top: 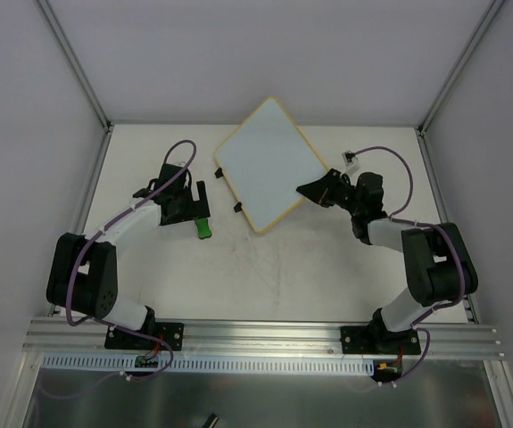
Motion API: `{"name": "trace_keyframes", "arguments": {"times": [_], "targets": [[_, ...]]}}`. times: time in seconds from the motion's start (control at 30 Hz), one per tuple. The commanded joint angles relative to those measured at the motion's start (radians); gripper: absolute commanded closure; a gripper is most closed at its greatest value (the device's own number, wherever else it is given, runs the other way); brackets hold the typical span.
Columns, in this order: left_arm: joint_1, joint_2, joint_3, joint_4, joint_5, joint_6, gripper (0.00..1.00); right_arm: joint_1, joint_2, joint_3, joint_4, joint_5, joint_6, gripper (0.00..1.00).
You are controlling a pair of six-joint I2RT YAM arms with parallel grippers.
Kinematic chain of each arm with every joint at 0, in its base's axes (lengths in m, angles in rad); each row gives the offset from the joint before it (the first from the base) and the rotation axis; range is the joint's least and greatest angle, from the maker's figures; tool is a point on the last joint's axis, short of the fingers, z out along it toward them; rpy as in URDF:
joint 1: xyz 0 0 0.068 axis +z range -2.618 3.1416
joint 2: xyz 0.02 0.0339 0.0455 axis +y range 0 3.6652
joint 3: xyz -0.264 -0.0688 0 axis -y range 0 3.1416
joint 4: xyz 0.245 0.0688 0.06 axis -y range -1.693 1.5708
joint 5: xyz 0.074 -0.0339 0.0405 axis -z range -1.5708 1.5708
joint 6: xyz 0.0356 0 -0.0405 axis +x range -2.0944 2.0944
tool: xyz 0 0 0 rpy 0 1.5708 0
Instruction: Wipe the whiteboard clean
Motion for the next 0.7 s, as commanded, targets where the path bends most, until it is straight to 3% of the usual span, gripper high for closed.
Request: {"name": "trace_keyframes", "arguments": {"times": [0.0,0.17,0.2,0.37,0.6,0.67], "targets": [[-0.003,-0.034,-0.013,0.02,-0.028,0.012,0.01,0.025,-0.061,0.055,-0.065,-0.034,-0.086,0.84],[-0.001,-0.043,-0.013,0.02,-0.03,0.013,0.01,0.037,-0.069,0.068,-0.091,-0.029,-0.11,0.8],[-0.001,-0.046,-0.014,0.02,-0.03,0.013,0.01,0.039,-0.07,0.07,-0.099,-0.028,-0.113,0.7],[-0.003,-0.056,-0.017,0.018,-0.031,0.016,0.01,0.042,-0.07,0.076,-0.117,-0.019,-0.129,0.66],[-0.003,-0.06,-0.019,0.02,-0.034,0.017,0.01,0.048,-0.061,0.082,-0.122,-0.011,-0.132,0.41],[-0.003,-0.06,-0.019,0.02,-0.034,0.017,0.01,0.048,-0.063,0.081,-0.122,-0.008,-0.135,0.39]]}}
